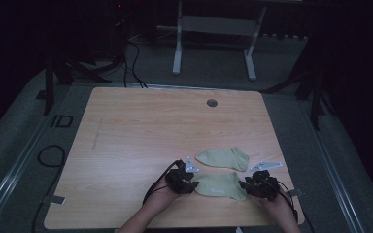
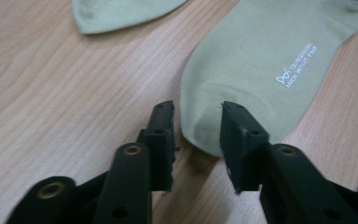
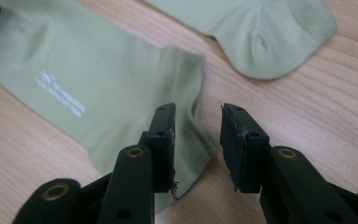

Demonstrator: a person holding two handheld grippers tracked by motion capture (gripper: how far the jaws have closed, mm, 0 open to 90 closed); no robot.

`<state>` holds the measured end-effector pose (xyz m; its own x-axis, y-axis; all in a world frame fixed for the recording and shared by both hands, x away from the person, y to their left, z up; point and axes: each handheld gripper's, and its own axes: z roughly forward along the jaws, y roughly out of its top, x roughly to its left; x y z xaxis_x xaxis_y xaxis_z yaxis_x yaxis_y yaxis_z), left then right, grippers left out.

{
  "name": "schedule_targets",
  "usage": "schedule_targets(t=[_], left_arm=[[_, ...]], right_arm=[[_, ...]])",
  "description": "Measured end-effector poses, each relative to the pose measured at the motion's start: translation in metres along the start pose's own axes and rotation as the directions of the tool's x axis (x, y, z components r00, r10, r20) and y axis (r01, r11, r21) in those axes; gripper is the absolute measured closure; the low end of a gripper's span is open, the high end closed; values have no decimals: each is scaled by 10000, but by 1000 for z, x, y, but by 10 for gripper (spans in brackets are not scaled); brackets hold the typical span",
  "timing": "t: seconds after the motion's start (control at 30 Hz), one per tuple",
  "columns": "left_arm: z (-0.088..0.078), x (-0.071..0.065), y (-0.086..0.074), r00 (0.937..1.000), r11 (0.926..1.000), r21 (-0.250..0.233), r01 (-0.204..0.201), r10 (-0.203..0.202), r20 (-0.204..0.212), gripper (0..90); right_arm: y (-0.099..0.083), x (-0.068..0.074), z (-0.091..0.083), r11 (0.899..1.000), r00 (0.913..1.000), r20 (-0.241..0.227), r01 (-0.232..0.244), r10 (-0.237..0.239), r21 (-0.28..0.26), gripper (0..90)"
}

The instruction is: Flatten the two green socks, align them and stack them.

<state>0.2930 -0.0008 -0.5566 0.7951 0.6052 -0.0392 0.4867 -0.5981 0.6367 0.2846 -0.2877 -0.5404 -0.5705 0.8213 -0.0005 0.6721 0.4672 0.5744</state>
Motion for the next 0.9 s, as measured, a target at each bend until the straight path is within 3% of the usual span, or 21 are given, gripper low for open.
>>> schedule_targets(t=[0.13, 0.23, 0.33, 0.63, 0.9], left_arm=[[3, -1, 2, 10000, 10000, -42, 41, -41, -41, 738], [3, 0, 3, 9997, 9995, -179, 250, -251, -40, 875], [-3, 0, 7, 9993, 9989, -411, 238, -249, -263, 883], [-17, 16, 29, 9973, 9961, -833, 290, -345, -651, 884], [-6, 36, 57, 9931, 9962, -819, 312, -402, -1101, 883]], right_arm=[[-2, 4, 5, 9991, 9992, 208, 331, -337, 283, 715], [-2, 6, 6, 9989, 9992, 137, 379, -383, 283, 811], [1, 7, 2, 9993, 9994, -41, 356, -356, 126, 828], [24, -6, -19, 9976, 10000, 63, 0, 4, -688, 830], [51, -29, -12, 9962, 9980, 412, -458, 489, -738, 829]])
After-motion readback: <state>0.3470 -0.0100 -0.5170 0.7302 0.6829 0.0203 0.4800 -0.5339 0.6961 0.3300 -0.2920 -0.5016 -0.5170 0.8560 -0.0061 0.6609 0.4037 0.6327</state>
